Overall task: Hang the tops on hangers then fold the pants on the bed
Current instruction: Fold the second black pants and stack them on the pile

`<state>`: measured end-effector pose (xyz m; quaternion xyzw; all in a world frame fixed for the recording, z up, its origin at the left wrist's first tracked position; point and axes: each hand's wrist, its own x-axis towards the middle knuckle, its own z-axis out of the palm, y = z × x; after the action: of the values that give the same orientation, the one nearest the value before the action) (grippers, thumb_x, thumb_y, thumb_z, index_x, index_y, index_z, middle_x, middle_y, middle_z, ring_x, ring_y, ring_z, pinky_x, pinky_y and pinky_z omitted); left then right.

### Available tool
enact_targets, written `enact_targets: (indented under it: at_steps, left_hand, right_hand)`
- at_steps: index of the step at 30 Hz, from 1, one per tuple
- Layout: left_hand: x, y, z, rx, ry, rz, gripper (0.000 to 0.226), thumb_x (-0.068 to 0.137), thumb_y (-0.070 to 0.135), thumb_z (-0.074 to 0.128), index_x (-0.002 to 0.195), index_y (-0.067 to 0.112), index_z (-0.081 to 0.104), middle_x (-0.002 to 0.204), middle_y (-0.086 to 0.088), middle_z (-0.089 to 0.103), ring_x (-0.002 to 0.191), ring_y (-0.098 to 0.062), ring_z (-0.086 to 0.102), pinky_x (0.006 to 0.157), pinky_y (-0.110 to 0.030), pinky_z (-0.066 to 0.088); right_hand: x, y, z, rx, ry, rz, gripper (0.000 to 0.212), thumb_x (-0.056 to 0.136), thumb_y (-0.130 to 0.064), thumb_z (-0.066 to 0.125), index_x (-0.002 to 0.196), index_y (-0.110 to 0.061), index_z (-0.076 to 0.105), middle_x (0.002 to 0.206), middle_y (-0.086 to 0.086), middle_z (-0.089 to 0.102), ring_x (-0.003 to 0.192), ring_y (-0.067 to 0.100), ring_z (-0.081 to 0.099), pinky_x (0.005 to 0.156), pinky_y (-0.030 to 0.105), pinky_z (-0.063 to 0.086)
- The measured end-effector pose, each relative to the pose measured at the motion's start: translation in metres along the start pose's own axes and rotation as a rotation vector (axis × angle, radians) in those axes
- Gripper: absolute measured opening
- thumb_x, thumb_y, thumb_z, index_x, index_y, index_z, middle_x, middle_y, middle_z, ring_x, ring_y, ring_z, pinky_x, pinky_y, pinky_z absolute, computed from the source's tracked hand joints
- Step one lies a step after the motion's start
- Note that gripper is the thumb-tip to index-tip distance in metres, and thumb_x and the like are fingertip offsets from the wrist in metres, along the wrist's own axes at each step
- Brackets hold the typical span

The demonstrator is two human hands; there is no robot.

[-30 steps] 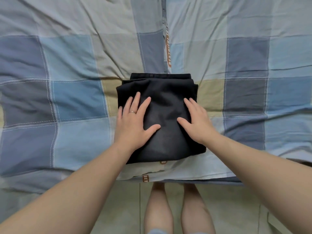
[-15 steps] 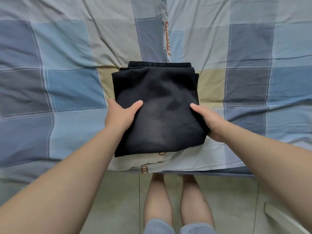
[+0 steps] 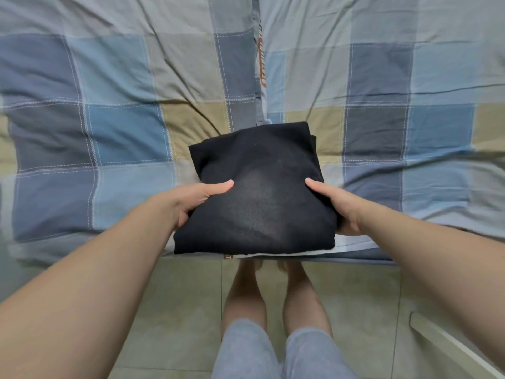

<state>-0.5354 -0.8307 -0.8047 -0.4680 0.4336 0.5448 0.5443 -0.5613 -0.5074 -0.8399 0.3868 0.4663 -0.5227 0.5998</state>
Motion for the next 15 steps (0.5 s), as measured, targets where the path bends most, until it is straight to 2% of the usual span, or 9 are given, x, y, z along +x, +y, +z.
enact_targets:
  at_steps: [3, 5, 7, 10, 15]
  left_hand:
    - [-0.002, -0.029, -0.002, -0.010, -0.088, -0.054, 0.052, 0.075, 0.047, 0.080, 0.108, 0.008, 0.080, 0.120, -0.013, 0.073, 0.105, -0.030, 0.073, 0.078, -0.040, 0.061]
    - [-0.006, -0.043, -0.004, -0.008, -0.129, -0.089, 0.046, 0.078, 0.047, 0.078, 0.103, 0.008, 0.081, 0.121, -0.013, 0.073, 0.105, -0.029, 0.073, 0.077, -0.039, 0.061]
    - [-0.014, -0.051, -0.002, 0.018, -0.126, -0.096, 0.049, 0.076, 0.048, 0.080, 0.107, 0.010, 0.080, 0.121, -0.011, 0.073, 0.105, -0.027, 0.073, 0.078, -0.038, 0.062]
    - [-0.026, -0.057, 0.006, 0.103, -0.044, -0.016, 0.055, 0.077, 0.046, 0.082, 0.120, 0.014, 0.072, 0.115, -0.006, 0.076, 0.102, -0.024, 0.075, 0.073, -0.033, 0.061]
    - [-0.074, -0.056, 0.019, 0.201, 0.021, 0.151, 0.046, 0.083, 0.035, 0.080, 0.124, 0.017, 0.068, 0.109, -0.002, 0.078, 0.096, -0.022, 0.076, 0.068, -0.029, 0.060]
  right_hand:
    - [-0.010, 0.019, 0.003, 0.090, -0.060, 0.050, 0.058, 0.067, -0.056, 0.082, 0.108, -0.015, 0.080, 0.117, 0.008, 0.074, 0.104, 0.024, 0.073, 0.077, 0.036, 0.061]
    - [-0.016, 0.036, 0.007, 0.105, -0.051, 0.061, 0.050, 0.066, -0.055, 0.083, 0.097, -0.015, 0.083, 0.114, 0.008, 0.075, 0.100, 0.025, 0.074, 0.071, 0.037, 0.062]
    - [-0.022, 0.051, 0.013, 0.123, -0.025, 0.059, 0.048, 0.067, -0.051, 0.083, 0.097, -0.015, 0.083, 0.113, 0.008, 0.076, 0.098, 0.025, 0.075, 0.076, 0.036, 0.061]
    - [-0.037, 0.072, 0.020, 0.146, 0.055, 0.002, 0.057, 0.068, -0.045, 0.084, 0.115, -0.014, 0.076, 0.114, 0.008, 0.075, 0.101, 0.025, 0.074, 0.090, 0.037, 0.055]
    - [-0.096, 0.087, 0.044, 0.146, 0.203, -0.118, 0.047, 0.075, -0.042, 0.081, 0.115, -0.017, 0.074, 0.110, 0.005, 0.077, 0.098, 0.024, 0.075, 0.092, 0.037, 0.055]
